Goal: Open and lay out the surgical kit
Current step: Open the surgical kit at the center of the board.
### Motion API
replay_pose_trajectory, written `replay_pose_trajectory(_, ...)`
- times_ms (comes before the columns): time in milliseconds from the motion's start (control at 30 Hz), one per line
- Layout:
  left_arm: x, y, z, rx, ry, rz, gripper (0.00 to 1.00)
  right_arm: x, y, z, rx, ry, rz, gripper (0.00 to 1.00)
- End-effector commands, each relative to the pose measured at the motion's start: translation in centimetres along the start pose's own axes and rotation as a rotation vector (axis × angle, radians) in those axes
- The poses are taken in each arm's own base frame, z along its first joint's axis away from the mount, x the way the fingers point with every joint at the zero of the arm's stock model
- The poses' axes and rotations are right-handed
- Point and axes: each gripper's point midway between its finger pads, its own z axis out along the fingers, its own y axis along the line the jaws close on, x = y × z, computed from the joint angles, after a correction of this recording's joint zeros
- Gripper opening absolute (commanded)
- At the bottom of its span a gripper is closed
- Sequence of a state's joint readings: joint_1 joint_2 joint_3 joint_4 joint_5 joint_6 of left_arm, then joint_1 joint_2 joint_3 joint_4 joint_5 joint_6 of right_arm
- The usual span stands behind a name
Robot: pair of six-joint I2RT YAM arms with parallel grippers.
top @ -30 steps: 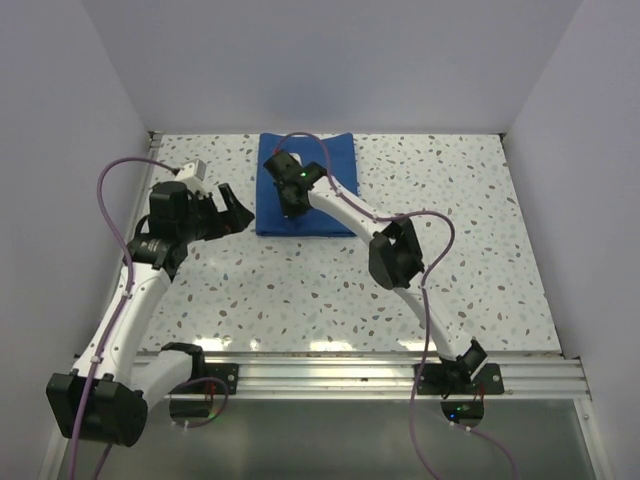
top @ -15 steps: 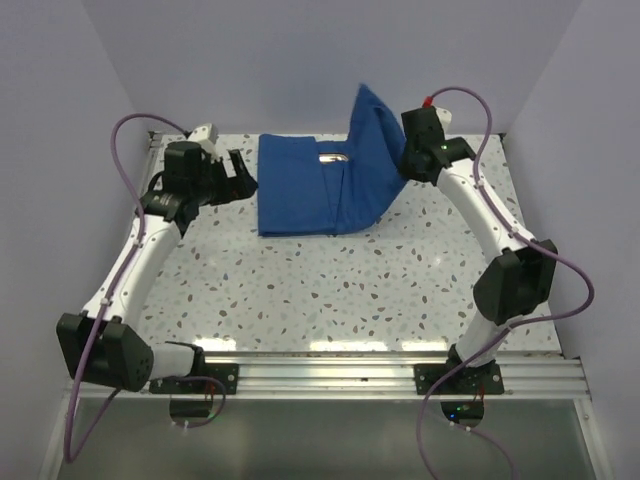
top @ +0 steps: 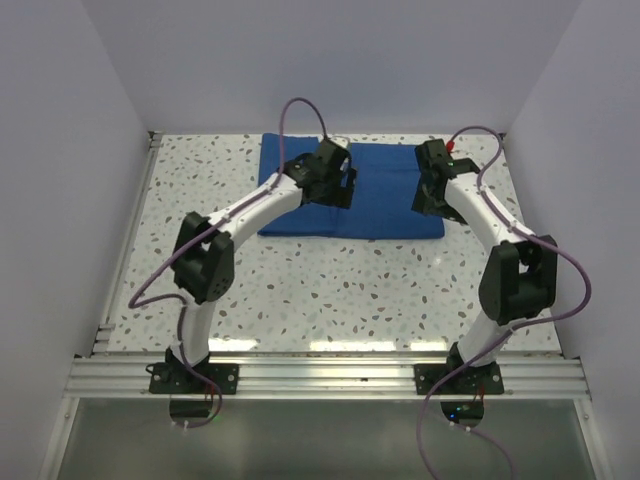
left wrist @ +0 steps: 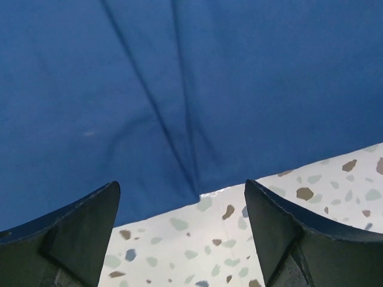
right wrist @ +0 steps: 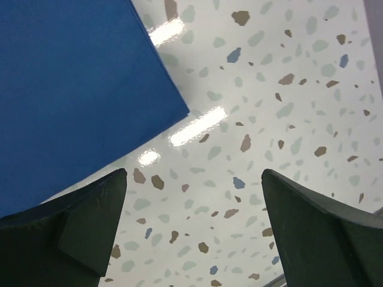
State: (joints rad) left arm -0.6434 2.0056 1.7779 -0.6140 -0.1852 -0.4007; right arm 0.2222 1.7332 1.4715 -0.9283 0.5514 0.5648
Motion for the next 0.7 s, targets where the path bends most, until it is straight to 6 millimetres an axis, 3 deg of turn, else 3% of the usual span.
replay_pose_trajectory(0,1.8,0.1,1.4,-0.187,0.069,0.075,0.89,-1.8,-3.0,-3.4,0.01,-0.096,0.062,0.98)
replay_pose_trajectory(167,5.8,0.9,4.6,-0.252,0.163,0.064,0.87,-1.5,-4.4,-5.5,-0.021,-0.115,0.073,0.98)
replay_pose_trajectory(367,8.0,1.7,6.5,-0.293,0.205,0.07,0.79,-2.0,-5.6,-7.2,-0.047,-0.162,0.079,0.98)
replay_pose_trajectory(433,8.0,1.7,6.7,-0.293,0.202,0.069,0.67,-2.1,-5.6,-7.4,-0.051,-0.168,0.07,0.98)
replay_pose_trajectory(467,7.9,1.7,6.8,-0.293,0.2,0.069,0.54,-2.2,-5.6,-7.5,-0.054,-0.171,0.071,0.98)
replay_pose_trajectory(567,7.0,1.8,6.6,-0.292,0.183,0.06,0.32,-2.2,-5.5,-7.3,-0.049,-0.165,0.057,0.98)
replay_pose_trajectory(600,6.6,2.0,6.4,-0.298,0.174,0.057,0.12,-2.1,-5.4,-7.2,-0.049,-0.161,0.051,0.98)
replay_pose_trajectory(633,6.2,2.1,6.2,-0.3,0.166,0.052,0.01,-2.2,-5.3,-7.1,-0.051,-0.159,0.051,0.98)
replay_pose_trajectory(667,5.1,2.5,5.5,-0.303,0.146,0.03,0.0,-2.2,-5.0,-6.9,-0.053,-0.153,0.045,0.98)
